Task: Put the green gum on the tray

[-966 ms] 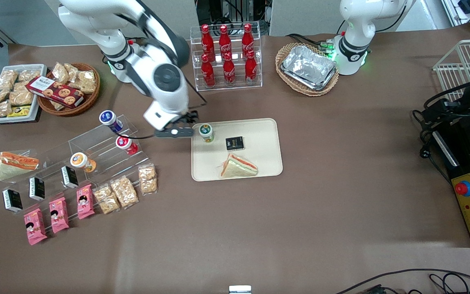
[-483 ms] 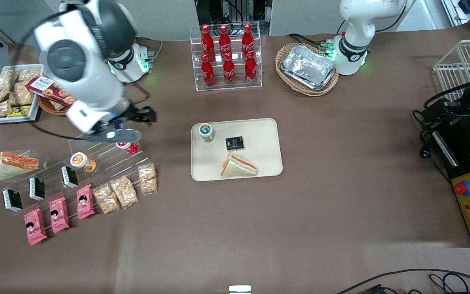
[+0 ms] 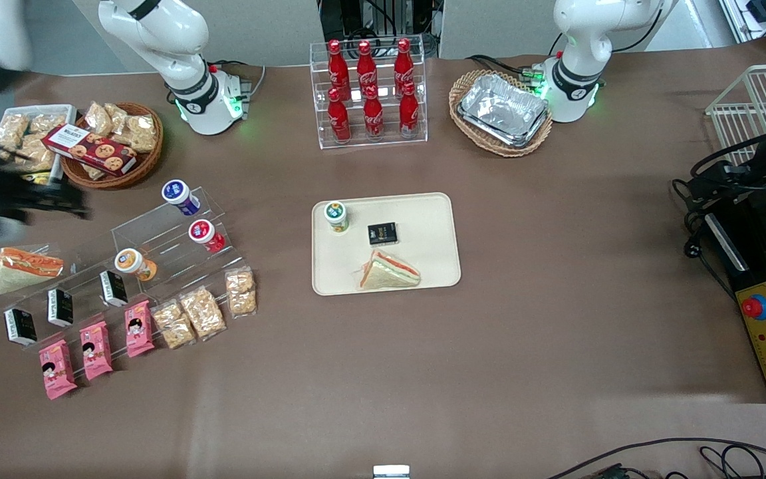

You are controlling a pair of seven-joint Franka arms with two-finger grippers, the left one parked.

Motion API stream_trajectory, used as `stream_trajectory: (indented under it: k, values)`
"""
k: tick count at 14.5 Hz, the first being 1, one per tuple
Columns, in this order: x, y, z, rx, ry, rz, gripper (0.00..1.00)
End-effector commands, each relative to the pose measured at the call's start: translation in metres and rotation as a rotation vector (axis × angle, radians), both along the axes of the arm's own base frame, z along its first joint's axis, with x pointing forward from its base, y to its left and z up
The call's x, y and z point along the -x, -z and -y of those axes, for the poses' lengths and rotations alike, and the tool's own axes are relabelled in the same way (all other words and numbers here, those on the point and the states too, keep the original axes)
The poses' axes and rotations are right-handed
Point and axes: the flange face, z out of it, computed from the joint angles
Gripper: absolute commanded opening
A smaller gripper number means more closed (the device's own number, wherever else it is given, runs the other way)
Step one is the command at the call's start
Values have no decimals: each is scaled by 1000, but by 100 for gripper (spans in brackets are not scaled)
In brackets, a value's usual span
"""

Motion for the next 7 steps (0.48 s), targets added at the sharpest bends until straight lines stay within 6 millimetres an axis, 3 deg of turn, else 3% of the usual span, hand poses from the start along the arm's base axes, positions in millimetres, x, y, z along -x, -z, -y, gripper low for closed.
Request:
stream_trajectory:
  k: [1,3,7]
  values:
    - [29,-21,67,-48,-10,20,100]
    - [29,-18,82,-68,-37,23,100]
    - [18,-13,80,-84,-13,35,100]
